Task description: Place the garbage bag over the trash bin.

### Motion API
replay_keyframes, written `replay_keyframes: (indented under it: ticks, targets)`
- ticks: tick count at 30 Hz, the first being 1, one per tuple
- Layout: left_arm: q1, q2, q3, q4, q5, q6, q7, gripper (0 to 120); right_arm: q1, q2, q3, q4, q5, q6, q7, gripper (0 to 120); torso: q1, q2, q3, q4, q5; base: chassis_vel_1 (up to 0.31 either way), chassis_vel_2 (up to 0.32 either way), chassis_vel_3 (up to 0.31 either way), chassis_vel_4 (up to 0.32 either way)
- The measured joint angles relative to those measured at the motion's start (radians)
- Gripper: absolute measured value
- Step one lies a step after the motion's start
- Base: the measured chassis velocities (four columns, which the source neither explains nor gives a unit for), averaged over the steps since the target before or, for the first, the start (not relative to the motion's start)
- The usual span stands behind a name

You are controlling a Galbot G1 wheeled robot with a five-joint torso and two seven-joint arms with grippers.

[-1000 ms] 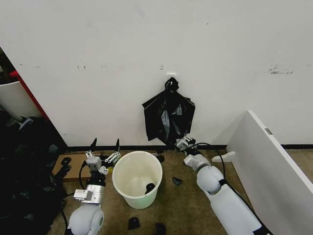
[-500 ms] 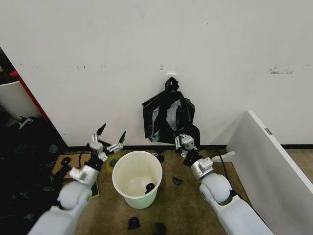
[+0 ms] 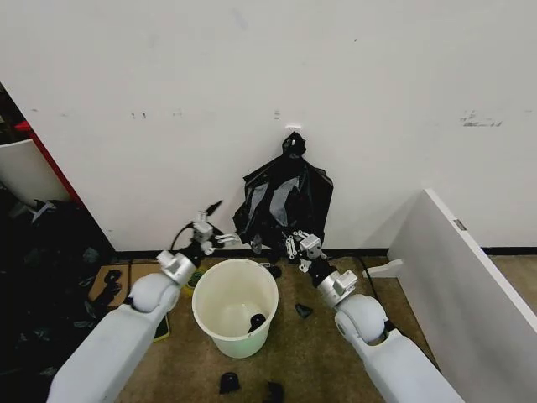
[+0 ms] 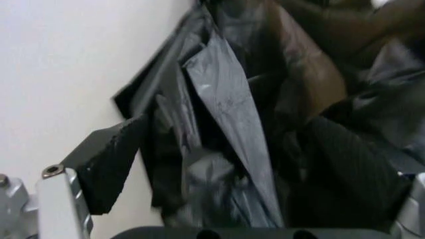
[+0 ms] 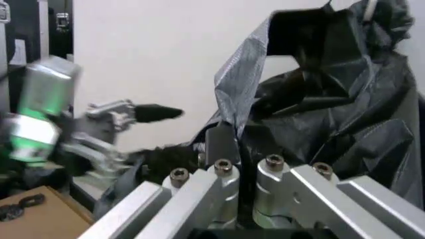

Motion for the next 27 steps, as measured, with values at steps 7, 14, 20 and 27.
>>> replay_keyframes:
  ticks: [7, 14, 20, 27]
  targets:
    - [-0.066, -0.035, 0.043, 0.065, 0.122, 0.023, 0.007, 75, -0.006, 0.006, 0.01, 0.006, -0.006, 0.003, -0.005, 0, 0.0, 0.0, 0.0, 0.0003, 0.0002, 0.0, 0.0, 0.0, 0.0]
    - [-0.054, -0.043, 0.023, 0.075, 0.196, 0.037, 0.0, 53, -0.006, 0.004, 0.01, 0.014, -0.011, 0.004, -0.01, 0, 0.0, 0.0, 0.0, 0.0001, -0.0001, 0.0, 0.0, 0.0, 0.0]
    - [-0.052, -0.061, 0.016, 0.097, 0.194, 0.038, -0.009, 29, -0.011, -0.003, 0.013, 0.029, -0.012, 0.003, -0.013, 0, 0.0, 0.0, 0.0, 0.0, -0.0002, 0.0, 0.0, 0.0, 0.0]
    - [-0.093, -0.097, 0.048, 0.159, 0.176, 0.038, 0.002, 8, -0.028, -0.01, 0.018, 0.056, -0.011, 0.003, -0.022, 0, 0.0, 0.0, 0.0, -0.0003, -0.0002, 0.0, 0.0, 0.0, 0.0]
